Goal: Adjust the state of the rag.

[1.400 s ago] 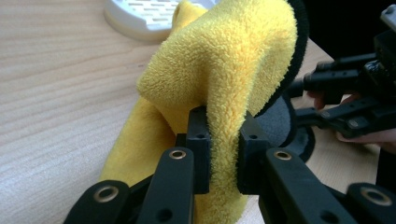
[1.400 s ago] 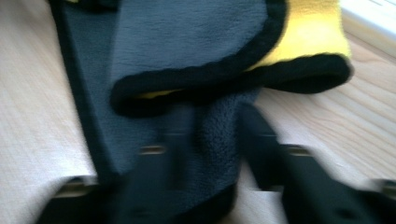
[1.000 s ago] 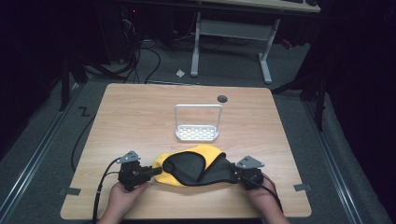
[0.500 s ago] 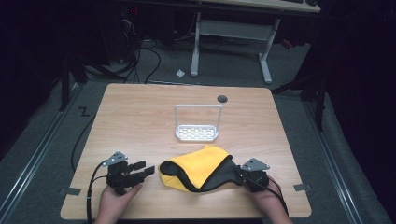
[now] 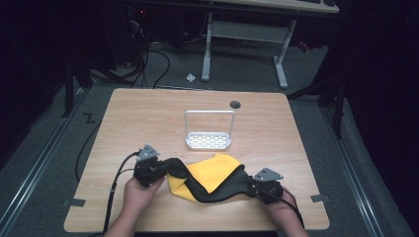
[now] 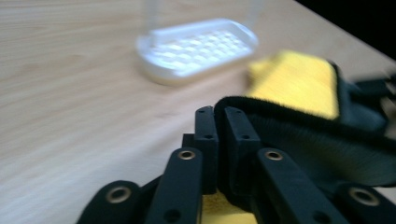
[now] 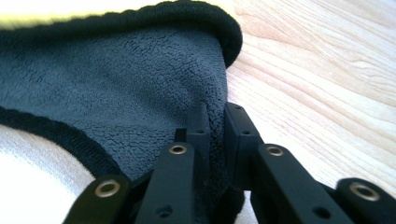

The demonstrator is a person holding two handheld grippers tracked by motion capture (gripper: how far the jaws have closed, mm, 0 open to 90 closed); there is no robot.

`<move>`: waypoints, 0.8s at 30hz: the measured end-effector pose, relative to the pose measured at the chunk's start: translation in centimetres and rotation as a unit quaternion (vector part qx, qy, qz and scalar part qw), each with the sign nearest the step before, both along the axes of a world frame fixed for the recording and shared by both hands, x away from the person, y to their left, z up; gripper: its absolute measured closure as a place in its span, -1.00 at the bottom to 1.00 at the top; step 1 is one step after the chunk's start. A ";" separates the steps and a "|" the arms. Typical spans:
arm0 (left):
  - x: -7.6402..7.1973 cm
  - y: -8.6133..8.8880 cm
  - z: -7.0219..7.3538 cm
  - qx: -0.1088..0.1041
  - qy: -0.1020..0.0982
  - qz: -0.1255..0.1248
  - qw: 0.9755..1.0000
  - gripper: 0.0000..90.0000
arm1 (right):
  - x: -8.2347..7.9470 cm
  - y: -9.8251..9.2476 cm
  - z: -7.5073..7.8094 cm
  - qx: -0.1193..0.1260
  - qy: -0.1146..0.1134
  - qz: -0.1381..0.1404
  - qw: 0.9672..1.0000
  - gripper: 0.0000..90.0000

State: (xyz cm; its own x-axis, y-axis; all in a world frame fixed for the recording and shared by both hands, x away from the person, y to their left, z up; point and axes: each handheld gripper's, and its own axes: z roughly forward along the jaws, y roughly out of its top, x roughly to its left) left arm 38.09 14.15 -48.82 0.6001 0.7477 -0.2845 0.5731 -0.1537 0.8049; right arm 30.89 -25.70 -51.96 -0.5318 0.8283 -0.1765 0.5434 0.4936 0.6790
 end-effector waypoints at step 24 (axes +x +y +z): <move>-4.2 2.8 0.5 0.001 -0.016 0.013 1.000 0.01 | 0.4 -1.3 1.8 0.095 -0.037 -0.039 0.994 0.63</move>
State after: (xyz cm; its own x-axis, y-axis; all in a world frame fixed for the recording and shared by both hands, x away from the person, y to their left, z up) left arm 33.86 16.92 -48.30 0.5885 0.7642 -0.2639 0.5508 -0.1400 0.8228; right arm 31.31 -27.01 -50.19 -0.4567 0.8883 -0.0497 0.5204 0.3120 0.7949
